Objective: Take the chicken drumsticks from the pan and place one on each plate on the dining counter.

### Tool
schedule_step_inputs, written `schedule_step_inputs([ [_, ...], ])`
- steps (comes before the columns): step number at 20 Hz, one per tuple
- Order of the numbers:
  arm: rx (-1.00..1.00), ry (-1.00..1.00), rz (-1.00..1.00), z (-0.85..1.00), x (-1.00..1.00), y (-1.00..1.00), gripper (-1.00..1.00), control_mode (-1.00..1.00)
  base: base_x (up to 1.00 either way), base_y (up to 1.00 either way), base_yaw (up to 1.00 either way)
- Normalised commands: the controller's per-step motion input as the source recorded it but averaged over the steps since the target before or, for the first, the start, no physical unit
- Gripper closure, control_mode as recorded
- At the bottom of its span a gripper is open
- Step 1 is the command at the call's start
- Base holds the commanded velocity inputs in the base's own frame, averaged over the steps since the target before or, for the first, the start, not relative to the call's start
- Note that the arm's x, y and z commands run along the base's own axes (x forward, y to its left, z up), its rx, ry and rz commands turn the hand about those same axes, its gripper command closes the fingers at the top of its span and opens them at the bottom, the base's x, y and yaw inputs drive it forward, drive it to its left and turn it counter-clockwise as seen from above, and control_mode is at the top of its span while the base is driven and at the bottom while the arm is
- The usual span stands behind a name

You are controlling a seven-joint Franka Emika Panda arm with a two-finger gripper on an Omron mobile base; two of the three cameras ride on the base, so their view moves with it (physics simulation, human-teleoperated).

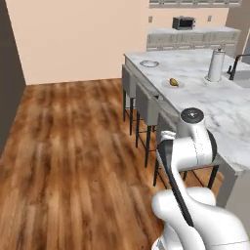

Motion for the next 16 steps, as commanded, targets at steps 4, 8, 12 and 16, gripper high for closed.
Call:
schedule_step_inputs([
  [4, 0.0, 0.0, 0.0, 0.0, 0.0, 0.0, 1.0, 1.0, 0.76, 0.89, -0.42],
  [8, 0.0, 0.0, 0.0, 0.0, 0.0, 0.0, 1.0, 1.0, 0.76, 0.87, -0.46],
  [12, 0.0, 0.0, 0.0, 0.0, 0.0, 0.0, 1.0, 1.0, 0.77, 0.81, -0.48],
  [16, 0.0, 0.0, 0.0, 0.0, 0.0, 0.0, 1.0, 1.0, 0.88, 0.75, -0.49],
])
